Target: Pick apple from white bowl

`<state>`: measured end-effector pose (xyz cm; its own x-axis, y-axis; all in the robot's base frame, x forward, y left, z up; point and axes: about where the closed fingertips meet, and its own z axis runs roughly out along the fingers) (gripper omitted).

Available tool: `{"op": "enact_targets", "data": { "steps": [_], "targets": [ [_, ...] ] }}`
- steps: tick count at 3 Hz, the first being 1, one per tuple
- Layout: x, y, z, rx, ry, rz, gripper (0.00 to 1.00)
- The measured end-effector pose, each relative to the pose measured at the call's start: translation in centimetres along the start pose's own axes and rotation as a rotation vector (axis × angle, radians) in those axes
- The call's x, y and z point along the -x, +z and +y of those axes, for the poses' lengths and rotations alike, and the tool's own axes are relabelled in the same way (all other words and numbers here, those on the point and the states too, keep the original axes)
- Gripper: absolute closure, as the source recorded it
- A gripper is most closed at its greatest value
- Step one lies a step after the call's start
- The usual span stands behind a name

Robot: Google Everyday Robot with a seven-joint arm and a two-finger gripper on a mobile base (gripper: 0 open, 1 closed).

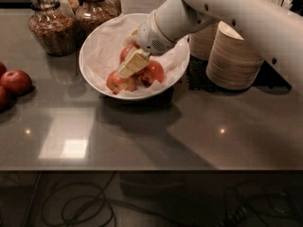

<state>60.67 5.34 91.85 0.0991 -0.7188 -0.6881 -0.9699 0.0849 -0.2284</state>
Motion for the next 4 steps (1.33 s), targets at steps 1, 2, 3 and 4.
{"op": "enact_targets", "data": {
  "steps": [1,2,3,4],
  "targets": [
    [0.0,0.0,0.0,0.0,0.0,0.0,0.66],
    [0.6,0.0,0.9,0.026,-0.006,-0.015,0.89],
    [3.4,-3.0,1.2,0.02,-0.062,-0.087,1.0],
    [7.9,-8.1,0.1,-0.034,-0.172,-0.196,1.0]
  ]
}}
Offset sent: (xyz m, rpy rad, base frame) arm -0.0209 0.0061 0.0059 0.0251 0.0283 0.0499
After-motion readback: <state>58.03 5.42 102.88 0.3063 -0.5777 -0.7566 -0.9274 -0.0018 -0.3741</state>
